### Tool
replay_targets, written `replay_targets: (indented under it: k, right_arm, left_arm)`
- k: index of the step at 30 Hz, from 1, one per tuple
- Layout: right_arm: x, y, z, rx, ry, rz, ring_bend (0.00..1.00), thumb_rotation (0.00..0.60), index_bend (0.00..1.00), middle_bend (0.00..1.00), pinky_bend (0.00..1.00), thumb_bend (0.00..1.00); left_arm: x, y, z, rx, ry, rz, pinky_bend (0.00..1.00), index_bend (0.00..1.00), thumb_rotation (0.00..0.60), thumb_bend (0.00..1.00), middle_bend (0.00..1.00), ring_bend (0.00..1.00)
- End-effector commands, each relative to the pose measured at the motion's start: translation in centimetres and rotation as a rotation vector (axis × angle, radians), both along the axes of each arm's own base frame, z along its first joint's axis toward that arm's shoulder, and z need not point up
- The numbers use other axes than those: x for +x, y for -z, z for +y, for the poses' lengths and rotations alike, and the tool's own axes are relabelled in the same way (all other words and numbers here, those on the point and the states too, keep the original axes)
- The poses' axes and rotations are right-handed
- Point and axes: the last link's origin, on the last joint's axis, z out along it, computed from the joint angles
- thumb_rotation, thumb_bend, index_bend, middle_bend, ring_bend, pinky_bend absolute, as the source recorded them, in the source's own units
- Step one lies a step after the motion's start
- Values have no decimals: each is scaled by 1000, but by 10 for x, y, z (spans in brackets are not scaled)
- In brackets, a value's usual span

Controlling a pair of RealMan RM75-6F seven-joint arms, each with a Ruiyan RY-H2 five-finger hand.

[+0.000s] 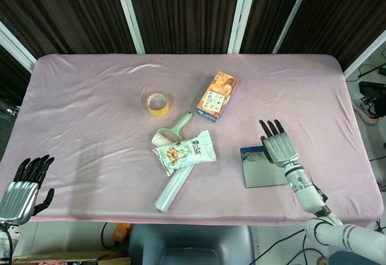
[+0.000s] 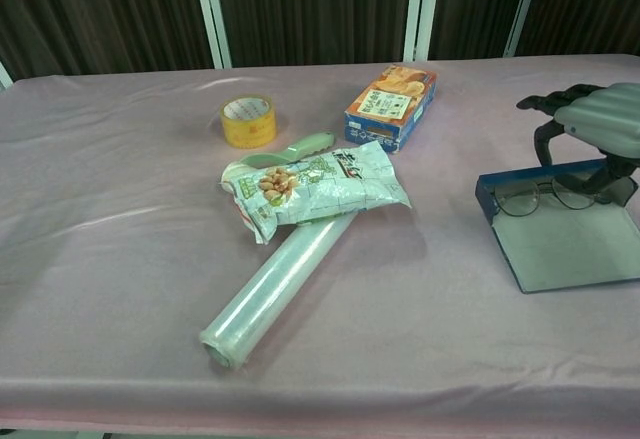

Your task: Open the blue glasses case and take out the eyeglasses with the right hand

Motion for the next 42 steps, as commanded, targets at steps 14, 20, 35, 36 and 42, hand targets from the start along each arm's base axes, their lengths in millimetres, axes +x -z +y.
replay_targets:
  k: [14, 20, 35, 36, 42]
  right_arm:
    - [13, 10, 25, -137, -231, 147, 0, 600, 644, 21, 0, 582]
    - [14, 17, 35, -190, -318, 239, 0, 600, 640, 23, 0, 582]
    - [12, 22, 35, -274, -357, 272, 0, 600, 636, 30, 0, 582]
    - [10, 21, 33, -280, -351, 277, 0, 600, 636, 30, 0, 582]
    - [0, 13, 15, -334, -290, 334, 0, 600, 632, 31, 0, 582]
  left_arm:
    - [0, -1, -1, -5, 5, -6, 46, 0, 600, 423, 41, 65]
    - [0, -2, -2, -4, 8, -11, 46, 0, 600, 424, 41, 65]
    - [0, -2, -2, -6, 12, -10, 46, 0, 600, 423, 41, 65]
    - [0, -2, -2, -7, 12, -9, 46, 0, 600, 423, 41, 65]
    - [1, 0, -3, -13, 13, -5, 46, 0, 600, 422, 41, 65]
